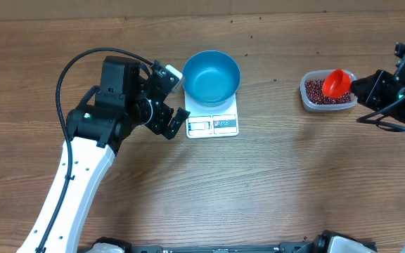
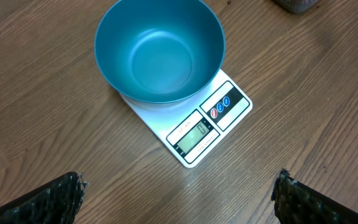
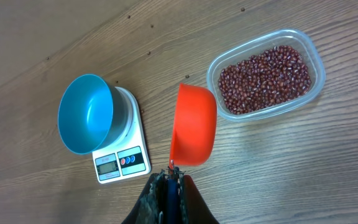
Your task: Scoop item into bowl and weigh 150g on scale
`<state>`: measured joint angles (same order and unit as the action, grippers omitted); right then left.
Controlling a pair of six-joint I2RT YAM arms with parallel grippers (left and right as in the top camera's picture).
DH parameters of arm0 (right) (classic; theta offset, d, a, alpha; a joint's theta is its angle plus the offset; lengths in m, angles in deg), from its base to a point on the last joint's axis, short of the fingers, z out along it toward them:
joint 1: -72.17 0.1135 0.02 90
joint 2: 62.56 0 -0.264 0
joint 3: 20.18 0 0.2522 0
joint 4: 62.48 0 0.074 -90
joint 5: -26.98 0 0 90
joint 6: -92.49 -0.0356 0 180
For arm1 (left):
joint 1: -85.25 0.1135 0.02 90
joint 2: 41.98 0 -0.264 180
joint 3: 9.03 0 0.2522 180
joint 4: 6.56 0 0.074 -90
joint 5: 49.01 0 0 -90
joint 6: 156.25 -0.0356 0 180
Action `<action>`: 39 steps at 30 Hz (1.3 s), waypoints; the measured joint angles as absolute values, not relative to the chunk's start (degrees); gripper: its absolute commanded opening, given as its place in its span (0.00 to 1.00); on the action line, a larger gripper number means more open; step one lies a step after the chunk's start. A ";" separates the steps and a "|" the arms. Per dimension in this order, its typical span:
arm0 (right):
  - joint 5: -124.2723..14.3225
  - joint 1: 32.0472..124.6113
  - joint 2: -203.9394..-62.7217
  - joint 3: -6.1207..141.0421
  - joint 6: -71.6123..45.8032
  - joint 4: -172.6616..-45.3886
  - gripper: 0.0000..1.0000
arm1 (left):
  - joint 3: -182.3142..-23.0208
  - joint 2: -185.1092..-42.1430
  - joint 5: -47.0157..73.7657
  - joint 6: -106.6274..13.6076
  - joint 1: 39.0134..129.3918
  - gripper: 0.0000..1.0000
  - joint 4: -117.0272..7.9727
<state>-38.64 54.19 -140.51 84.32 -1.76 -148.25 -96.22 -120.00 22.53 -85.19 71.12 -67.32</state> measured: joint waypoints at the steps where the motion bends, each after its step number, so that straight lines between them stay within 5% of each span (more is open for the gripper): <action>1: -38.64 54.19 -140.51 84.32 -1.76 -148.29 0.04 | -96.22 -120.00 22.53 -85.19 71.12 0.99 -67.32; 25: -39.18 54.19 -140.66 84.52 -1.78 -148.55 0.04 | -96.22 -120.00 22.53 -84.99 71.10 1.00 -67.24; 39: -46.16 54.19 -158.37 107.82 0.10 -156.90 0.04 | -96.22 -120.00 22.53 -84.60 71.10 1.00 -67.19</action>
<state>-46.16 54.19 -158.37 107.82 0.10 -156.90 -96.22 -120.00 22.53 -84.60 71.10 -67.19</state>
